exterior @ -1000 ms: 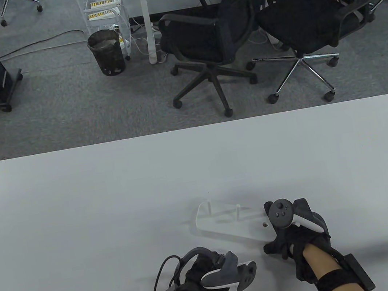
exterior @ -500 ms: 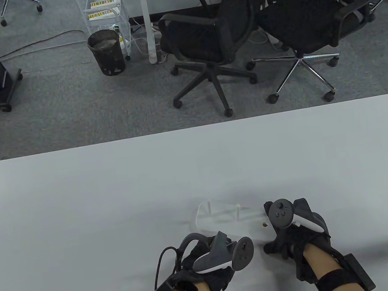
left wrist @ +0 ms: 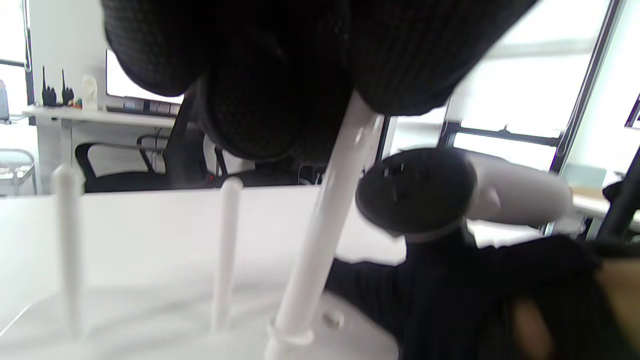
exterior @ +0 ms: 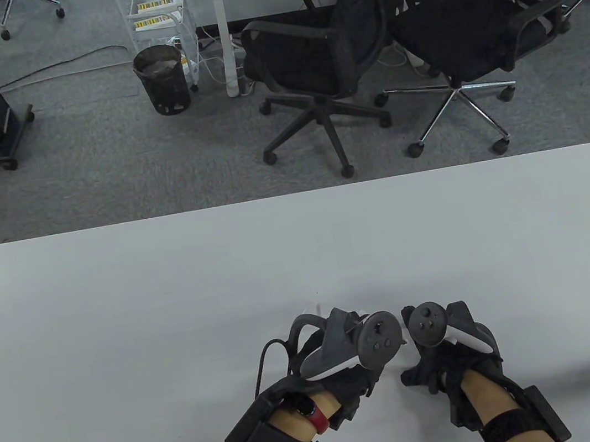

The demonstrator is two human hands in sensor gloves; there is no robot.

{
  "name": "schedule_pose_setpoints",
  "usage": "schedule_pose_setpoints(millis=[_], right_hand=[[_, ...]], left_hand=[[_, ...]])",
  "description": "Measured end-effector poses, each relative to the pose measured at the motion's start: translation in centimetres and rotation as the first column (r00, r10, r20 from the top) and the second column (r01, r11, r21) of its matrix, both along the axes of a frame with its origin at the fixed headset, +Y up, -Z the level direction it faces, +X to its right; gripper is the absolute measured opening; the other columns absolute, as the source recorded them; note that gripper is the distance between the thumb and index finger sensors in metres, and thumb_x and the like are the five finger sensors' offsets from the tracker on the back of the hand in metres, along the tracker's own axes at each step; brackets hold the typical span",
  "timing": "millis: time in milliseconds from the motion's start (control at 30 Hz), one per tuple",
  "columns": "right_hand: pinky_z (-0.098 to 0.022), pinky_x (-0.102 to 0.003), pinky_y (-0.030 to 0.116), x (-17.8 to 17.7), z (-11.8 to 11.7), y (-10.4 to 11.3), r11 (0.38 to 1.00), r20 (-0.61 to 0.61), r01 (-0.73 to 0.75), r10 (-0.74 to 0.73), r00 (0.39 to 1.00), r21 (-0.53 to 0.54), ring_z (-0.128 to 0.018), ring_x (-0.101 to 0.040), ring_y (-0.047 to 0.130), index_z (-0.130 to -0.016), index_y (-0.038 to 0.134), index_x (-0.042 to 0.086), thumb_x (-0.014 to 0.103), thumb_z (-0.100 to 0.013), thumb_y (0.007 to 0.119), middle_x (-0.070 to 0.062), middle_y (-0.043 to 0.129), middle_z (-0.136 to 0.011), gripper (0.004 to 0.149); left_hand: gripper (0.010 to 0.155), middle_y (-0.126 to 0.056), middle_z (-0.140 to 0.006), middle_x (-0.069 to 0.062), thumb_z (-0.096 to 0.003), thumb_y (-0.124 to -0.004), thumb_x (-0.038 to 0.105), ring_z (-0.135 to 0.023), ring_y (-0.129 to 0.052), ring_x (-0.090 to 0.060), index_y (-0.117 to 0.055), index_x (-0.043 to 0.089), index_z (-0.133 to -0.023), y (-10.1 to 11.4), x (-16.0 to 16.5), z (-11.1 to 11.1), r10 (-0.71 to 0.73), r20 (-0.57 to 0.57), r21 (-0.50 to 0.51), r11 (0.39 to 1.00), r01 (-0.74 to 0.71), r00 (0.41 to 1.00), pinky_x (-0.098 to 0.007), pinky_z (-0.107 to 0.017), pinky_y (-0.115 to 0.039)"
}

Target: Fit Hanoi Tower parts together into a complete Hanoi Tower

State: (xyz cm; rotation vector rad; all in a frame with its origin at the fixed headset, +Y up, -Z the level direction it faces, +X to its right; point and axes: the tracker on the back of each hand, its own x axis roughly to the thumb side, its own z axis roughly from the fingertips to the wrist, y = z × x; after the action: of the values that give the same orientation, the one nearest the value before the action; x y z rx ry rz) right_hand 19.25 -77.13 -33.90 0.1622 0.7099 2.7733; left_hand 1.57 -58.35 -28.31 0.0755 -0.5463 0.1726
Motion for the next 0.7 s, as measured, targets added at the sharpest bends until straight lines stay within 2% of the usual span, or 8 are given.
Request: schedule_pose_setpoints(millis=[233, 400, 567, 700], right_hand=[[-0.069, -0.061, 0.02, 0.0, 0.0, -0.1, 1.0, 0.003, 0.007, -0.007, 1.0, -0.002, -0.097, -0.041, 0.012, -0.095, -0.007, 0.021, 0.046, -0.033, 0.087, -0.012, 0.007, -0.105, 0.115], [-0.068, -0.061, 0.02, 0.0, 0.0, -0.1, 1.0, 0.003, 0.009, -0.009, 1.0, -0.004, -0.097, -0.041, 0.011, -0.095, -0.007, 0.021, 0.046, -0.033, 0.087, -0.012, 0.007, -0.105, 0.116], [-0.068, -0.061, 0.019, 0.1, -0.1, -0.2, 1.0, 0.004, 0.013, -0.013, 1.0, -0.005, -0.097, -0.041, 0.011, -0.095, -0.008, 0.02, 0.046, -0.033, 0.087, -0.012, 0.007, -0.105, 0.116], [-0.068, -0.061, 0.019, 0.1, -0.1, -0.2, 1.0, 0.003, 0.016, -0.016, 1.0, -0.006, -0.097, -0.041, 0.01, -0.094, -0.008, 0.02, 0.046, -0.033, 0.087, -0.012, 0.007, -0.105, 0.116]], left_hand=[[0.046, -0.103, -0.077, -0.003, -0.0386, -0.092, 0.032, -0.068, -0.102, -0.03, -0.087, 0.023, -0.084, 0.6, 1.7, -0.8, 0.086, 0.014, 0.081, 0.993, -0.086, 0.996, -0.048, -0.057, -0.08], [0.045, -0.104, -0.077, -0.002, -0.0386, -0.092, 0.032, -0.069, -0.101, -0.029, -0.087, 0.024, -0.083, 0.2, 2.3, -1.7, 0.108, -0.002, 0.07, 0.992, -0.107, 0.994, -0.049, -0.059, -0.079], [0.045, -0.104, -0.076, 0.0, -0.0379, -0.092, 0.033, -0.071, -0.1, -0.029, -0.088, 0.025, -0.082, -0.8, 2.7, -2.7, 0.118, -0.027, 0.05, 0.992, -0.116, 0.993, -0.049, -0.06, -0.078], [0.044, -0.103, -0.078, 0.0, -0.0395, -0.087, 0.031, -0.072, -0.099, -0.029, -0.086, 0.026, -0.083, -2.2, 2.9, -3.2, 0.096, -0.041, 0.047, 0.994, -0.094, 0.995, -0.049, -0.061, -0.077]])
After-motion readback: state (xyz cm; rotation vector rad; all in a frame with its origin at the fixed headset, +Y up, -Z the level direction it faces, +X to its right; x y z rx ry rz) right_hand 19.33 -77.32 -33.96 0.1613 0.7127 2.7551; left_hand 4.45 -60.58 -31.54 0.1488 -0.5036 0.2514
